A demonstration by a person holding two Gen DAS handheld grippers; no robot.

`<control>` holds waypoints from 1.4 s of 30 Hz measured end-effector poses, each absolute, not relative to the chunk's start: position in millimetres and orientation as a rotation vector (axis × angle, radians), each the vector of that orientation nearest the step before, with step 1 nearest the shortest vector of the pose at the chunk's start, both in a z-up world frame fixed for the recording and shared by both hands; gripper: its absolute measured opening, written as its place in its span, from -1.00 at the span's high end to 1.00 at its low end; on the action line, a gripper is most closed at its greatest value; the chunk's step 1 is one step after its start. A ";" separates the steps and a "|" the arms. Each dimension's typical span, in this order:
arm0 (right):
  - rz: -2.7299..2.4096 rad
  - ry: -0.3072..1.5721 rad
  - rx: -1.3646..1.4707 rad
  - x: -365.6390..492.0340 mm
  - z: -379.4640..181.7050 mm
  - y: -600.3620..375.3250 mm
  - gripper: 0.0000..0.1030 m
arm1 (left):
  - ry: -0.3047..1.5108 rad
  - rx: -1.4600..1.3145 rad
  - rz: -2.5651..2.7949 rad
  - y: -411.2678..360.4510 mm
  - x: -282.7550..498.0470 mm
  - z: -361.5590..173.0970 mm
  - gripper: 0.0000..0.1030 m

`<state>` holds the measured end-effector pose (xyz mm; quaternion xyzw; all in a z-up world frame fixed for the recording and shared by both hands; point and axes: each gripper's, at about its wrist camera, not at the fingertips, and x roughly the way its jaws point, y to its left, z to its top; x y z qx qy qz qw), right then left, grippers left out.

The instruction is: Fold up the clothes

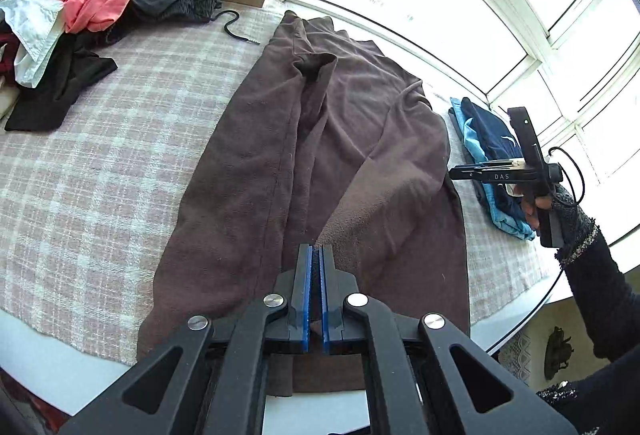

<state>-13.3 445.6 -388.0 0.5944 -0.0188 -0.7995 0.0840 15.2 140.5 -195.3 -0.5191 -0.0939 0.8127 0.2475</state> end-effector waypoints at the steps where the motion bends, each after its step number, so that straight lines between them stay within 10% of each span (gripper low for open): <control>1: -2.410 -0.031 1.767 -18.4 -385.8 447.1 0.40 | -0.248 -1.421 2.209 139.2 16.3 -196.0 0.95; 7: -2.525 -0.250 1.734 -12.9 -364.1 491.2 0.35 | -0.253 -1.426 2.253 130.5 16.0 -198.2 0.95; 20: -2.445 0.045 1.704 -14.9 -398.3 421.7 0.25 | -0.616 -1.289 2.195 113.8 -12.0 -139.5 0.95; 32: -2.477 -0.195 1.752 1.6 -398.5 461.5 0.62 | -0.315 -0.984 2.398 131.9 -33.4 -16.5 0.95; 42: -2.667 -0.096 1.729 10.4 -383.7 460.2 0.46 | -0.052 -1.297 2.199 175.8 -13.7 -128.7 1.00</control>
